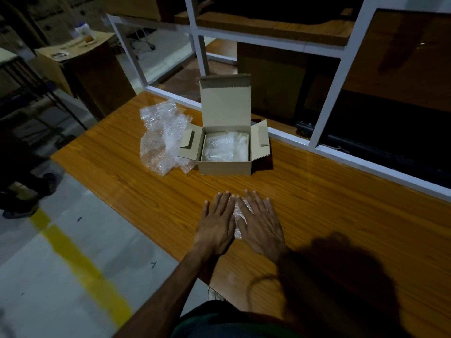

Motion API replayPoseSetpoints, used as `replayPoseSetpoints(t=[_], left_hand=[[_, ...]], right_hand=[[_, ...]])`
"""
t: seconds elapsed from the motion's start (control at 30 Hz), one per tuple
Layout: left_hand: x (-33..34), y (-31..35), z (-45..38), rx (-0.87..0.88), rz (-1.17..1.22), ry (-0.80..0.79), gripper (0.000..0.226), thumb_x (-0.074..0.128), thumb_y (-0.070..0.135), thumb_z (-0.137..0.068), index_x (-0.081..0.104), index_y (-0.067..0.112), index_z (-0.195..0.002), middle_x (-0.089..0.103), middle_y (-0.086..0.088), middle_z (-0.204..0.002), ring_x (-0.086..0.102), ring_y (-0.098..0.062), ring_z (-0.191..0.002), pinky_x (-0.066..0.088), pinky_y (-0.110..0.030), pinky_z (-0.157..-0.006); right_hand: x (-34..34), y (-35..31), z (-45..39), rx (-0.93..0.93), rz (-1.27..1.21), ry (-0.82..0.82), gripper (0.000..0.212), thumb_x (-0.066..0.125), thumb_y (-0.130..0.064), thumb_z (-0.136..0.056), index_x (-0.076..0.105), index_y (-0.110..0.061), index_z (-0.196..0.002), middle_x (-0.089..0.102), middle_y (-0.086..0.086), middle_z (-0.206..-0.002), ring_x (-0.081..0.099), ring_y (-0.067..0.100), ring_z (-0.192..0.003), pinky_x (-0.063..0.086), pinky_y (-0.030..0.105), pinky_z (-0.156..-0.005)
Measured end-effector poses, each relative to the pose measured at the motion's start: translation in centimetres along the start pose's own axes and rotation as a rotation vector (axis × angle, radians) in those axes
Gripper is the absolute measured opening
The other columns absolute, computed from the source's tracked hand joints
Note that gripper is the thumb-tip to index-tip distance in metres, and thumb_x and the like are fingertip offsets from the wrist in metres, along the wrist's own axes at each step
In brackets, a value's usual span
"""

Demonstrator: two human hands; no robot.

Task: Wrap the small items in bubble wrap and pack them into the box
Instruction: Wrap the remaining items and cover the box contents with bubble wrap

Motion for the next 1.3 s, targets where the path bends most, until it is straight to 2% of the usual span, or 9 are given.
replayPoseSetpoints(t=[0.33, 0.5, 0.63, 0.73, 0.8, 0.9, 1.07, 1.17, 1.3], left_hand=[[-0.8, -1.4, 0.3, -0.096, -0.043, -0.044, 0.072, -0.002, 0.063, -0.107, -0.019, 0.024, -0.164, -0.027, 0.000, -0.171, -0.031, -0.020, -0.156, -0.020, -0.058, -0.125], [-1.9, -2.9, 0.0, -0.151, 0.037, 0.041, 0.088, 0.020, 0.076, -0.102, 0.011, 0.018, -0.168, 0.012, -0.004, -0.175, -0.005, -0.027, -0.163, -0.023, -0.057, -0.121], [-3.9, -3.3, 1.0, -0.256, 0.379, 0.236, 0.094, 0.050, 0.080, -0.082, 0.045, 0.022, -0.156, 0.066, 0.000, -0.131, 0.047, -0.021, -0.127, 0.030, -0.051, -0.116], [-2.7, -4.1, 2.1, -0.427, 0.543, 0.244, 0.083, 0.069, 0.071, -0.074, 0.050, 0.035, -0.146, 0.066, 0.012, -0.121, 0.050, -0.014, -0.118, 0.040, -0.044, -0.105], [-2.2, -4.7, 2.6, -0.523, 0.684, 0.250, 0.081, 0.080, 0.057, -0.077, 0.049, 0.034, -0.148, 0.065, 0.007, -0.135, 0.059, -0.018, -0.123, 0.052, -0.045, -0.104], [-2.8, -4.9, 2.9, -0.580, 0.935, 0.278, 0.063, 0.088, 0.033, -0.082, 0.062, 0.024, -0.138, 0.070, 0.005, -0.132, 0.069, -0.011, -0.111, 0.062, -0.038, -0.091], [-4.8, -5.4, 2.9, -0.586, 1.397, 0.371, 0.036, 0.084, 0.017, -0.088, 0.067, 0.016, -0.120, 0.077, -0.004, -0.115, 0.075, -0.022, -0.104, 0.063, -0.037, -0.088], [-5.9, -5.0, 1.9, -0.589, 1.707, 0.384, 0.045, 0.078, 0.004, -0.090, 0.057, 0.012, -0.130, 0.073, -0.016, -0.126, 0.074, -0.029, -0.109, 0.061, -0.046, -0.095], [-8.1, -6.5, 0.5, -0.486, 1.532, 0.473, 0.083, 0.082, 0.006, -0.089, 0.035, 0.034, -0.151, 0.060, -0.007, -0.141, 0.069, -0.022, -0.116, 0.064, -0.036, -0.084]], right_hand=[[-1.0, 2.4, 0.9, 0.090, 0.014, -0.090, 0.087, 0.010, -0.078, -0.100, 0.003, -0.028, -0.170, -0.007, -0.003, -0.178, -0.011, 0.019, -0.163, -0.009, 0.055, -0.130], [-2.3, 3.8, -0.8, 0.132, -0.135, -0.176, 0.082, 0.058, -0.080, -0.087, 0.041, -0.034, -0.153, 0.018, -0.001, -0.174, 0.011, 0.023, -0.162, -0.004, 0.061, -0.127], [-4.3, 3.9, -1.9, 0.181, -0.168, -0.198, 0.045, 0.080, -0.063, -0.075, 0.059, -0.036, -0.105, 0.042, -0.005, -0.132, 0.039, 0.017, -0.129, 0.029, 0.045, -0.109], [-4.1, 3.7, -2.1, 0.256, -0.401, -0.194, 0.027, 0.083, -0.039, -0.081, 0.061, -0.035, -0.095, 0.060, -0.010, -0.113, 0.055, 0.015, -0.114, 0.033, 0.043, -0.107], [-3.6, 3.9, -1.8, 0.319, -0.661, -0.184, 0.027, 0.084, -0.026, -0.084, 0.061, -0.036, -0.095, 0.069, -0.006, -0.104, 0.067, 0.019, -0.099, 0.054, 0.051, -0.097], [-4.5, 3.4, -1.7, 0.358, -0.982, -0.143, 0.030, 0.080, -0.011, -0.090, 0.060, -0.026, -0.106, 0.070, 0.006, -0.115, 0.074, 0.026, -0.094, 0.066, 0.045, -0.077], [-6.8, 2.9, -3.4, 0.411, -1.216, 0.020, 0.049, 0.084, -0.019, -0.088, 0.052, -0.038, -0.119, 0.066, 0.007, -0.126, 0.070, 0.030, -0.111, 0.062, 0.059, -0.090], [-8.7, 2.3, -4.7, 0.390, -1.202, 0.137, 0.058, 0.084, -0.025, -0.088, 0.046, -0.041, -0.128, 0.061, 0.006, -0.135, 0.068, 0.029, -0.115, 0.063, 0.057, -0.089], [-11.5, 1.3, -6.6, 0.292, -1.021, 0.215, 0.053, 0.079, -0.031, -0.094, 0.040, -0.041, -0.127, 0.048, 0.000, -0.143, 0.057, 0.023, -0.121, 0.061, 0.046, -0.089]])
Point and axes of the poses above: each hand's wrist, its own z-axis away from the middle knuckle, its own x-axis out of the palm, y = z × x, the point moved 8 cm from there along -z, towards the middle knuckle
